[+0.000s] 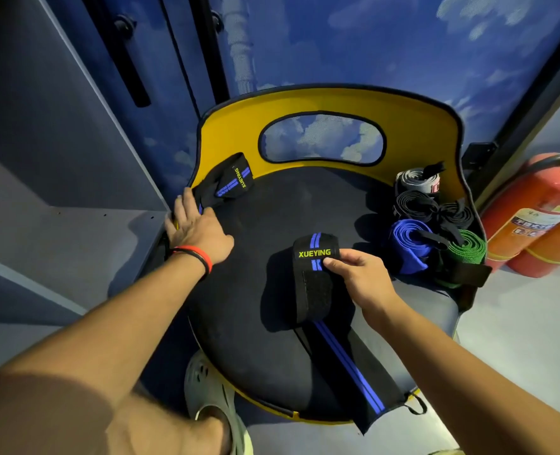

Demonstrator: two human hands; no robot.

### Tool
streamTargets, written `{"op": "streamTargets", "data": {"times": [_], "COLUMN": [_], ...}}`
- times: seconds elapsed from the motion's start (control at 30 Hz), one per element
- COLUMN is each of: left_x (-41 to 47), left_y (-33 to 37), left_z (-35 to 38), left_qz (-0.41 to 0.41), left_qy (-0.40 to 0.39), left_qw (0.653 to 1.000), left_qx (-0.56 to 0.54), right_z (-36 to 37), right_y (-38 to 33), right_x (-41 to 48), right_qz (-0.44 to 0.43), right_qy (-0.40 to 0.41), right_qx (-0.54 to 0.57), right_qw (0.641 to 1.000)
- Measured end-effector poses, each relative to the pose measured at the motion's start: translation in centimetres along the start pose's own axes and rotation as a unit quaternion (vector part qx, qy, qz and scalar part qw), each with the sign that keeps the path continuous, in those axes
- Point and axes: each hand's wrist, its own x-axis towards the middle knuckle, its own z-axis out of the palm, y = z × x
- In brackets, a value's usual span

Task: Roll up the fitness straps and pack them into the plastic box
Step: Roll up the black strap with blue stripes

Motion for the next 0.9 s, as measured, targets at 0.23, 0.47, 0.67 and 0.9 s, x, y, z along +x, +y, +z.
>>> {"op": "streamTargets", "data": {"times": [0.23,0.47,0.67,0.9], "left_x": [0.4,-0.3,-3.9,-6.4], "left_y": [-1.8,0.2,3.2,3.5], "left_z": [0.1,-0.9,-1.5,-0.4], "left_qz": [0.012,0.111,0.242,0.075], "left_qy": [0.003,0.048,-0.106,-0.226], "left_qw": [0.994,0.993,0.908,0.898], "left_qx": [0.111,-0.01,-0.326,-0.369], "right_z": [0.3,-0.4,-1.3,-2.6], "right_y": [-0.2,-0.4,-0.4,0.3], "right_x": [0.3,0.8,0.8,0.2], "right_qz": [0.008,0.0,-0.005,0.065], "right_qy": [0.002,0.009,0.01,0.022], "right_qx": [-0.011,-0.025,0.018,0.012], "right_qw": [1.0,1.0,1.0,0.998]}}
